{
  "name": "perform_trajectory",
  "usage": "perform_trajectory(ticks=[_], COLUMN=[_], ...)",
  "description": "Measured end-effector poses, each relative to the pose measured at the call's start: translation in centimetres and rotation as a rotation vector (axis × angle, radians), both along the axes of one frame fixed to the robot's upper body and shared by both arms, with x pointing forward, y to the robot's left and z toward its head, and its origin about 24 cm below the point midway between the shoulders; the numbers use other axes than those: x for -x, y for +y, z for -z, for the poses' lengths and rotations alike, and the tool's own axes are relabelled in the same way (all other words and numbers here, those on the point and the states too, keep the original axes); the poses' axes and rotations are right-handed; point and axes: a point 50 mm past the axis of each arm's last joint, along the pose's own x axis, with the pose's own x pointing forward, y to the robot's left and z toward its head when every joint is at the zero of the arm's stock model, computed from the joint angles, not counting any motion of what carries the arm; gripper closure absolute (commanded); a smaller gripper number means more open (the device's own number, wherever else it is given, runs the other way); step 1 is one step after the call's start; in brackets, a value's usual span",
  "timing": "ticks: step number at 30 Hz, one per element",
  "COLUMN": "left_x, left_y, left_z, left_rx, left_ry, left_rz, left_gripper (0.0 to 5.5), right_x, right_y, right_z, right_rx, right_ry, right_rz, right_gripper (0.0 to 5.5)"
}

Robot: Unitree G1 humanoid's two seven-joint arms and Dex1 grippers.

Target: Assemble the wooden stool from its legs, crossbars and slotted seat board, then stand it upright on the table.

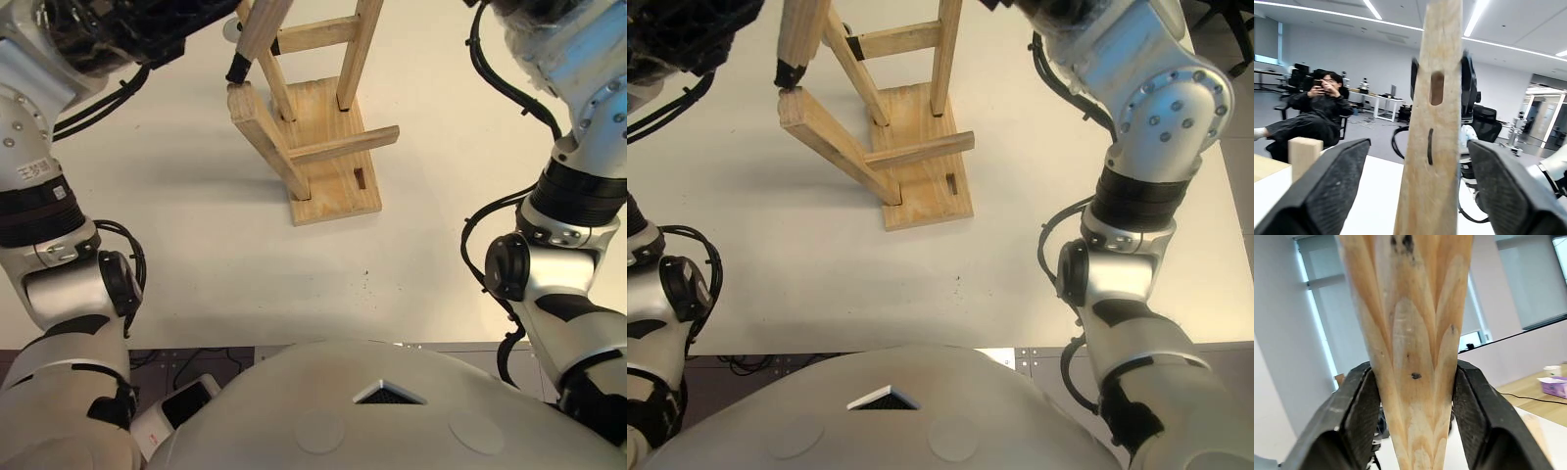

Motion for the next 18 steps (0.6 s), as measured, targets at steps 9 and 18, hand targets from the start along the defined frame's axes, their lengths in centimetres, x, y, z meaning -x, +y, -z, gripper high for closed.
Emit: perform_trajectory(ticks=[9,18], left_x=[2.8,5.2], left_y=[4.6,-0.2], left_z=[8.6,13.6], left_rx=[-0.289,-0.369], left_ry=[0.177,0.146], left_rz=[-0.227,-0.060], left_gripper=[1.13,1.13], right_x=[-2.7,-1.7], right_y=[-4.6,-6.9], right_z=[7.0,13.0], right_rx=[0.150,0.311], right_ry=[0.130,0.224], right_rz=[0.304,0.279], right_gripper=[3.47,3.47])
